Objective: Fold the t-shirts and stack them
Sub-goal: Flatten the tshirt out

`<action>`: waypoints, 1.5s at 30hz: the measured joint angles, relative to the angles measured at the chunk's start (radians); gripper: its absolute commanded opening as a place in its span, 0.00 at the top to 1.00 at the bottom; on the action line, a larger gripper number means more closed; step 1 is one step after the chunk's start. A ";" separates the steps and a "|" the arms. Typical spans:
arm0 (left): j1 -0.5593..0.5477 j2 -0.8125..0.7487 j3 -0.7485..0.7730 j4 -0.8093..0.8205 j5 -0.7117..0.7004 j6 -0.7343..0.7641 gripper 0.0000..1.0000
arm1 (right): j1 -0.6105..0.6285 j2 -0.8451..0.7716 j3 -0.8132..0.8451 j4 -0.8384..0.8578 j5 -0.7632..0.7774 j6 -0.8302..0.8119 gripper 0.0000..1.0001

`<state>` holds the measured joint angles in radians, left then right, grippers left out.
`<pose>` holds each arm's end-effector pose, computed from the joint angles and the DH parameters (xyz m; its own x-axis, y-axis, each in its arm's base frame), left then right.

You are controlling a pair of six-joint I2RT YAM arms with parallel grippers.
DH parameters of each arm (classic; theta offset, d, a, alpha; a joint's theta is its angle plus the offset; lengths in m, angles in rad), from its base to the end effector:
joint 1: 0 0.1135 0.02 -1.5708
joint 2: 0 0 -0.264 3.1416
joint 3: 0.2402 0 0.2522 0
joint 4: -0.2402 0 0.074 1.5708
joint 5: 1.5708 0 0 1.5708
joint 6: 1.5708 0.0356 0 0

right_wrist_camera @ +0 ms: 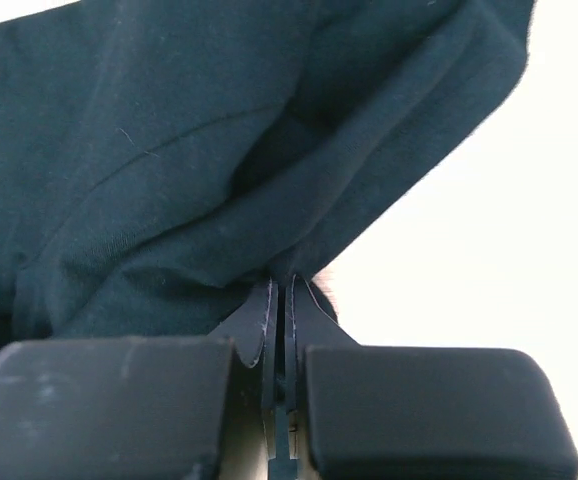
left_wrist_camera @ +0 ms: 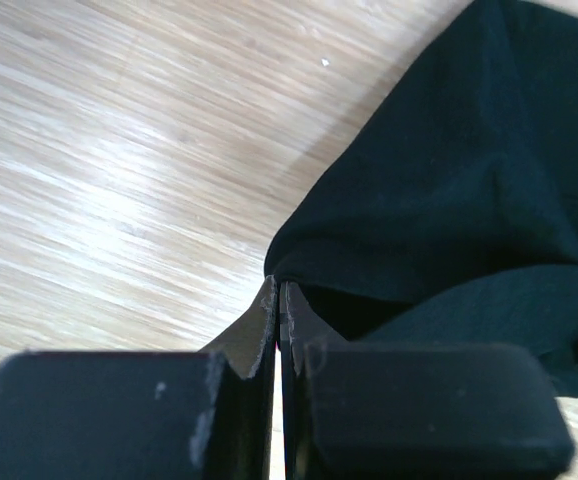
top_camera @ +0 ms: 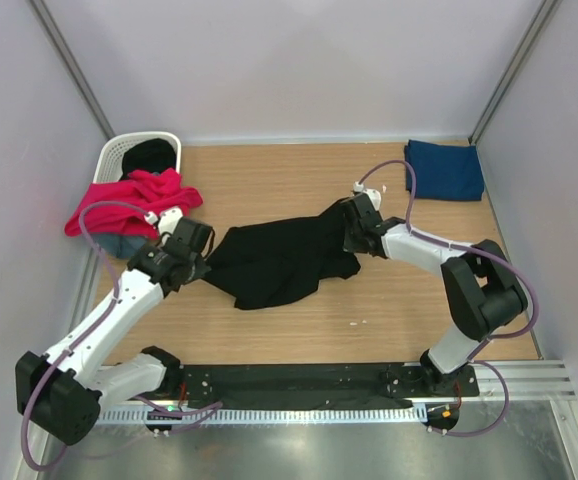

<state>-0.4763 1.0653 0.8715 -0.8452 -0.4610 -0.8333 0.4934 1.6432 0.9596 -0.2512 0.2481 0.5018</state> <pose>0.1830 -0.0766 0.2649 -0.6706 -0.3999 -0.6248 -0.4256 0.8973 -0.1175 0.2960 0.1492 0.1813 -0.7802 0.1099 -0.6158 0.0509 0.9923 0.1125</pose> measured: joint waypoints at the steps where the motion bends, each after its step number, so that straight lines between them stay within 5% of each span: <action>1: 0.009 -0.008 0.006 -0.006 0.000 0.004 1.00 | 0.000 0.000 0.008 -0.006 0.013 -0.007 0.99; 8: 0.054 -0.037 0.169 -0.054 -0.038 0.074 1.00 | -0.002 -0.031 0.253 -0.191 0.164 -0.099 0.99; 18: 0.179 -0.102 0.397 -0.082 -0.124 0.199 1.00 | -0.132 -0.279 0.573 -0.448 0.239 -0.175 0.99; 23: 0.184 -0.155 0.304 -0.094 -0.060 0.206 1.00 | -0.158 -0.318 0.518 -0.571 0.228 -0.143 0.99; 29: 0.185 -0.183 0.107 -0.142 0.091 0.121 1.00 | -0.161 -0.326 0.242 -0.706 0.148 -0.055 0.99; 31: 0.185 -0.220 0.054 -0.166 0.134 0.084 0.84 | -0.162 -0.341 0.150 -0.745 0.109 -0.021 0.98; 35: 0.185 -0.269 0.042 -0.204 0.160 0.059 0.47 | -0.162 -0.404 0.049 -0.822 0.039 0.038 0.82; 36: 0.185 -0.268 0.050 -0.213 0.159 0.059 0.32 | -0.162 -0.423 0.045 -0.838 0.025 0.049 0.62; 39: 0.185 -0.238 0.103 -0.229 0.166 0.068 0.27 | -0.162 -0.452 0.060 -0.888 0.011 0.072 0.23; 45: 0.169 -0.097 0.213 -0.127 0.289 0.165 0.27 | -0.162 -0.397 0.265 -0.952 0.032 0.069 0.11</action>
<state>-0.3069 0.9680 1.0843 -0.9726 -0.1722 -0.6682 0.3317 1.2461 1.2247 -1.2034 0.2806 0.5709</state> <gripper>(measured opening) 0.733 0.886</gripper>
